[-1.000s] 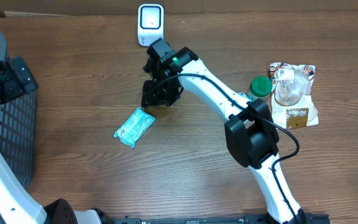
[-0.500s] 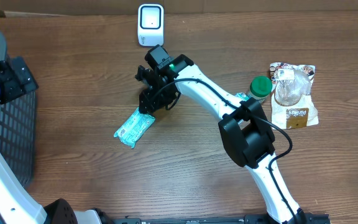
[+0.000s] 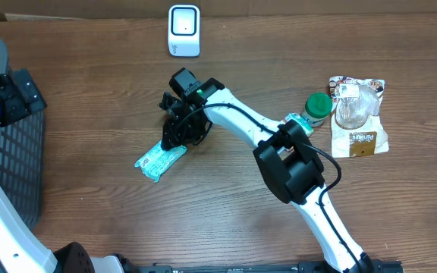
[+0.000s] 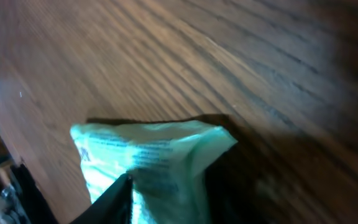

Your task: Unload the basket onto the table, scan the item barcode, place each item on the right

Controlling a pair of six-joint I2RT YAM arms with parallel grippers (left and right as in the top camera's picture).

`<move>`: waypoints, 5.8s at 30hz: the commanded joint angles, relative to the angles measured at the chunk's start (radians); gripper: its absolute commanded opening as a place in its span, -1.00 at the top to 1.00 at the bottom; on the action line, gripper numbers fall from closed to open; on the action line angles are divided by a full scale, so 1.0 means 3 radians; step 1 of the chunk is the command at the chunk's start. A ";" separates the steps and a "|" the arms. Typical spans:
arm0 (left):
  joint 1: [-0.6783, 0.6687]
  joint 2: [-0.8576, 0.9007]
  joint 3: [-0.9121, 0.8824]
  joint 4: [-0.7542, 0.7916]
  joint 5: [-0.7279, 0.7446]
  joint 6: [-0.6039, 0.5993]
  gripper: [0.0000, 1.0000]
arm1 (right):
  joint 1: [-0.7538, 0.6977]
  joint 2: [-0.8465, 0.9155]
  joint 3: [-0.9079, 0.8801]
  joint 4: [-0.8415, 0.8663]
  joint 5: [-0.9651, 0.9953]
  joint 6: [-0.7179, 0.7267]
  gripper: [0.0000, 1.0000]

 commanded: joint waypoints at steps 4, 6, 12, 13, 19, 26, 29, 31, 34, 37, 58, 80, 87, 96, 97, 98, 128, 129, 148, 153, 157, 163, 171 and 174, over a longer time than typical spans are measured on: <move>-0.0004 0.0013 0.0033 0.0003 0.0036 0.0052 -0.99 | 0.0015 0.0109 -0.0081 -0.0009 0.0108 0.0445 0.88; -0.0004 0.0013 0.0033 0.0004 0.0036 0.0052 -0.99 | 0.0014 0.0109 -0.0081 -0.0005 0.0051 0.0443 0.92; -0.0004 0.0013 0.0033 0.0004 0.0036 0.0052 -0.99 | -0.0126 0.0015 0.0032 -0.0017 -0.0193 0.0444 0.92; -0.0004 0.0013 0.0033 0.0004 0.0036 0.0052 -0.99 | -0.0175 -0.0047 0.0048 -0.0006 -0.0229 0.0445 0.92; -0.0004 0.0013 0.0033 0.0004 0.0036 0.0052 -0.99 | -0.0537 -0.0623 0.0069 -0.0039 -0.0257 0.0450 0.92; -0.0004 0.0013 0.0033 0.0004 0.0036 0.0052 -0.99 | -0.1076 -0.1489 0.0069 -0.0192 -0.0270 0.0235 0.92; -0.0004 0.0013 0.0033 0.0004 0.0036 0.0052 -0.99 | -0.1198 -0.1790 0.0069 -0.0305 -0.0270 0.0131 0.92; -0.0004 0.0013 0.0033 0.0004 0.0036 0.0052 -0.99 | -0.1241 -0.1989 0.0069 -0.0395 -0.0270 0.0058 0.92; -0.0004 0.0013 0.0033 0.0004 0.0036 0.0052 -0.99 | -0.1245 -0.2232 0.0069 -0.0530 -0.0268 -0.0075 0.92; -0.0004 0.0013 0.0033 0.0004 0.0034 0.0052 -0.99 | -0.1239 -0.2417 0.0069 -0.0613 -0.0268 -0.0090 0.92; -0.0004 0.0013 0.0033 0.0004 0.0036 0.0052 -0.99 | -0.0649 -0.2213 0.0982 -0.0609 0.1726 0.0193 0.93; -0.0004 0.0013 0.0033 0.0004 0.0036 0.0052 -0.99 | -0.0413 -0.0266 0.1025 0.2949 0.3581 -0.4495 0.92; -0.0004 0.0013 0.0033 0.0004 0.0034 0.0052 -0.99 | -0.0439 0.0169 0.1025 0.3375 0.3393 -0.4565 0.92; -0.0004 0.0013 0.0033 0.0004 0.0036 0.0052 -0.99 | -0.0440 0.0342 0.1025 0.3372 0.3347 -0.4562 0.92; -0.0004 0.0013 0.0033 0.0004 0.0036 0.0052 -0.99 | -0.0440 0.0342 0.1025 0.3375 0.3347 -0.4564 0.92; -0.0004 0.0013 0.0033 0.0004 0.0034 0.0052 -0.99 | -0.0440 0.0342 0.1025 0.3381 0.3347 -0.4564 0.92; -0.0004 0.0013 0.0033 0.0004 0.0036 0.0052 -0.99 | -0.0343 -0.1338 0.1027 0.0872 0.3423 -0.1621 0.92; -0.0004 0.0013 0.0033 0.0004 0.0036 0.0051 -0.99 | -0.0355 -0.1479 0.1027 0.0559 0.3419 -0.1172 0.92; -0.0004 0.0013 0.0033 0.0004 0.0034 0.0052 -0.99 | -0.2374 -0.2126 0.0654 -0.1797 0.2401 0.1247 0.92; -0.0004 0.0013 0.0033 0.0004 0.0036 0.0052 -0.99 | -0.2825 -0.2126 -0.0134 -0.1436 0.2399 0.1591 0.92; -0.0004 0.0013 0.0033 0.0004 0.0036 0.0052 -0.99 | -0.2875 -0.2126 -0.0843 -0.0999 0.2402 0.1588 0.92; -0.0004 0.0013 0.0033 0.0004 0.0034 0.0052 -0.99 | -0.2869 -0.2138 -0.0998 -0.0993 0.2380 0.1521 -0.10; -0.0004 0.0013 0.0033 0.0004 0.0036 0.0052 -0.99 | -0.2848 -0.2293 -0.0526 -0.1564 0.1801 0.0959 -0.22; -0.0004 0.0013 0.0033 0.0004 0.0036 0.0052 -0.99 | -0.2752 -0.2472 -0.0220 -0.1840 0.1595 0.0683 -0.23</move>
